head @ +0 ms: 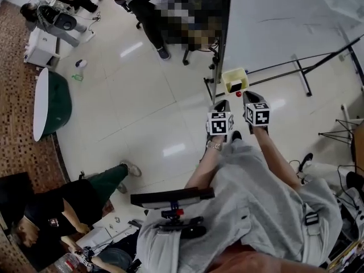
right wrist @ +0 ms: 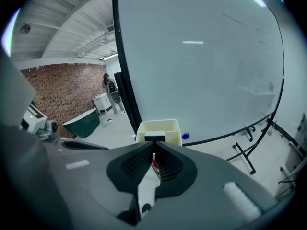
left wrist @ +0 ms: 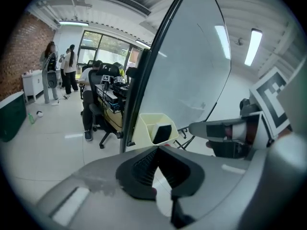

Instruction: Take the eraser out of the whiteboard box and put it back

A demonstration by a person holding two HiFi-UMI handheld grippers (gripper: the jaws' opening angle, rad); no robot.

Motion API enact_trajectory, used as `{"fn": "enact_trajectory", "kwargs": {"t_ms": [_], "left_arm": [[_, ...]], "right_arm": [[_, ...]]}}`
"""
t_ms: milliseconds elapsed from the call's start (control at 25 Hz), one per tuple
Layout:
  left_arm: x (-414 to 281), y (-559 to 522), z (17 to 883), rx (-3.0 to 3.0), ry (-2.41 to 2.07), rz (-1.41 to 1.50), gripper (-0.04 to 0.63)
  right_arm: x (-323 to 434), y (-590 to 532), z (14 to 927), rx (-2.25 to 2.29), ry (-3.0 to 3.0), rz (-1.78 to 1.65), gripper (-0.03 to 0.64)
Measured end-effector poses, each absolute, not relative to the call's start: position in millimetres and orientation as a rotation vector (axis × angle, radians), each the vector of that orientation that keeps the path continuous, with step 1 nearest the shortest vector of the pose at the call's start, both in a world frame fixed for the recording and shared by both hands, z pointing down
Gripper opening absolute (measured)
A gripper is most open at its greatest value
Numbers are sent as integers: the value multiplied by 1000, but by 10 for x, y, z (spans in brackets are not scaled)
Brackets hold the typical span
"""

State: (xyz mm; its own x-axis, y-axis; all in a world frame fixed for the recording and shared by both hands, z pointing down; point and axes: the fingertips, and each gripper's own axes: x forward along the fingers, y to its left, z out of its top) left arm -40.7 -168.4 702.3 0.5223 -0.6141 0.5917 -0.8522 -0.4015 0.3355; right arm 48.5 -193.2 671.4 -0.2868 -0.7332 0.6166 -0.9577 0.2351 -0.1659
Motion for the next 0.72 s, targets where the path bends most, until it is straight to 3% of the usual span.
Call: {"fn": "enact_trajectory", "kwargs": {"t_ms": [720], "left_arm": [[419,-232,7010,2094,-1339,595,3]], "right_arm": [[728,-299,6960,1149,-2318,909,5]]}}
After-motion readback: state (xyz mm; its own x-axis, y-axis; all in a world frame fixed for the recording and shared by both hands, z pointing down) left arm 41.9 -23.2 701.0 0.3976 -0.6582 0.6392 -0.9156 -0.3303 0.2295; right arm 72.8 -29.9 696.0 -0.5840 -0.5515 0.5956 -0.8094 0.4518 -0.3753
